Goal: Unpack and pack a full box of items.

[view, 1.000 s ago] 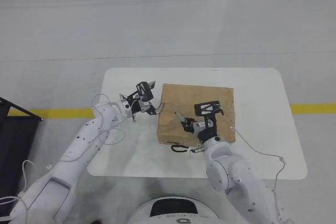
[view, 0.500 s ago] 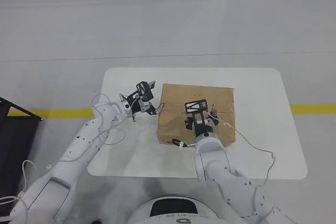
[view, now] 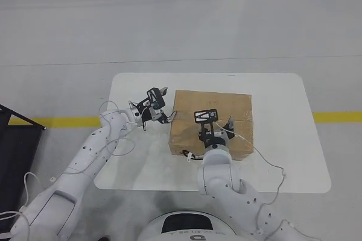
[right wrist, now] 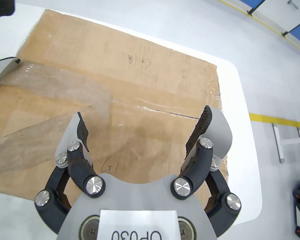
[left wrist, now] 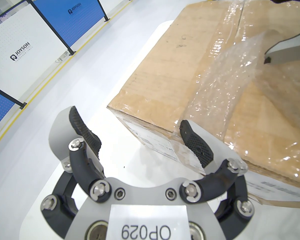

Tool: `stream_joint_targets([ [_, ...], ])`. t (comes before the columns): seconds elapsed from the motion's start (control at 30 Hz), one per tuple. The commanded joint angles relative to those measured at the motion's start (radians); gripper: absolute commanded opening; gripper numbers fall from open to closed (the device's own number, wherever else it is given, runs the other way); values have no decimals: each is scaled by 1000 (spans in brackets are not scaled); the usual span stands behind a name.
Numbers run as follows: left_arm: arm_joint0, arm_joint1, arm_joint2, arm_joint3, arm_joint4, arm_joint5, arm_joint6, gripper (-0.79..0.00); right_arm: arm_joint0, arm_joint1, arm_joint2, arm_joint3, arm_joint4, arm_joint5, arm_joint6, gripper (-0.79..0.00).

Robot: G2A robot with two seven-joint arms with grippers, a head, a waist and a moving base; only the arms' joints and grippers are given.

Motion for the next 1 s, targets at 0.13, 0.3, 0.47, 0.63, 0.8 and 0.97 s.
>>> stream_joint_targets([
  [0.13,0,0,0,0,0,0,0,0,26,-31,32,42,-48,44,51,0],
  [0.3,0,0,0,0,0,0,0,0,-45,-56,149,15,-70,89,6,0],
  [0.47,0,0,0,0,0,0,0,0,-129,-79,268,-41,-64,127,-32,0],
  [0.63,0,0,0,0,0,0,0,0,-199,-100,393,-96,-28,173,-78,0],
  [0.8,0,0,0,0,0,0,0,0,-243,-118,486,-143,16,204,-109,0],
  [0.97,0,0,0,0,0,0,0,0,-267,-131,569,-169,80,227,-132,0],
])
